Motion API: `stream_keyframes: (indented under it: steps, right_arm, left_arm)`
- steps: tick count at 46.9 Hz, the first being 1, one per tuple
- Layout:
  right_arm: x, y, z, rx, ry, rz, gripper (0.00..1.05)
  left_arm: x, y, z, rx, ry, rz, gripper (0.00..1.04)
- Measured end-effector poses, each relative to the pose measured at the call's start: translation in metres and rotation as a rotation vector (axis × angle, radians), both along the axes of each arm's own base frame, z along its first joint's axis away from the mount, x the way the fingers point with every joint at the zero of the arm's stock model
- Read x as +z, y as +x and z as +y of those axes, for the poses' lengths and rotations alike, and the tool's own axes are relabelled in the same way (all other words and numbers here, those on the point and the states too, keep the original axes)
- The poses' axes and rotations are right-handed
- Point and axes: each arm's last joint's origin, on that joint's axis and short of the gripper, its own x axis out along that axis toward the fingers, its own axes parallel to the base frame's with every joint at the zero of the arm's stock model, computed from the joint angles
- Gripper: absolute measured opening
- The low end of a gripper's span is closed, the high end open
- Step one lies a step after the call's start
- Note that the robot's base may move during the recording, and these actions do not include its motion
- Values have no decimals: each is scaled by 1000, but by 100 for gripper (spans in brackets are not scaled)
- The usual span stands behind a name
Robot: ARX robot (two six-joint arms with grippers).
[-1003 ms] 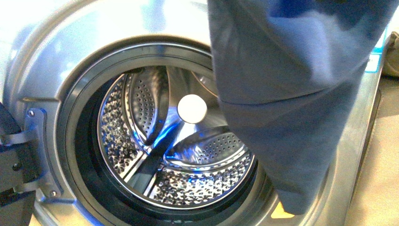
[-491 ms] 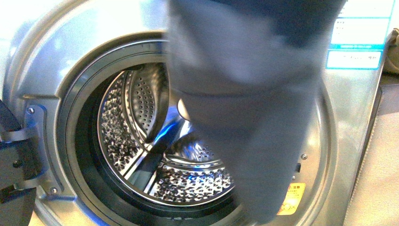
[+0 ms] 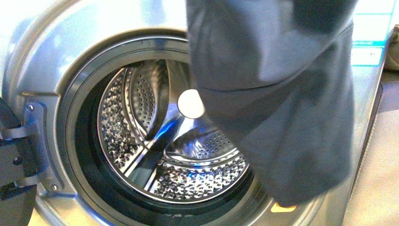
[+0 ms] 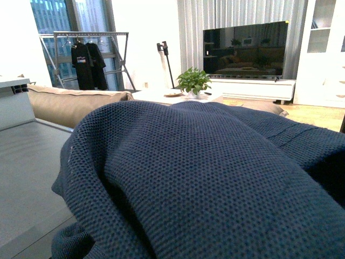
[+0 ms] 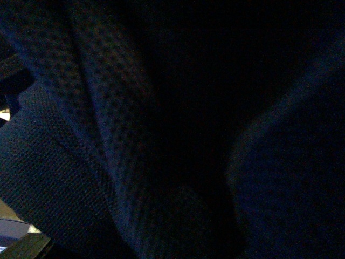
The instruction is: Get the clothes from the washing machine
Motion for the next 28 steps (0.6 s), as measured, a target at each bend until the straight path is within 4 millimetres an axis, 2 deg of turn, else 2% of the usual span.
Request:
stream_keyframes:
  steps: [8, 22, 28]
  right_arm:
    - [-3, 1, 10, -41, -20, 14, 95]
    - [-3, 5, 6, -137, -6, 15, 54]
    - [-5, 5, -1, -154, -2, 15, 35]
  left_arm:
    - [0, 0, 0, 0, 0, 0, 14]
    - [0, 0, 0, 0, -1, 1, 14]
    - [0, 0, 0, -1, 0, 1, 36]
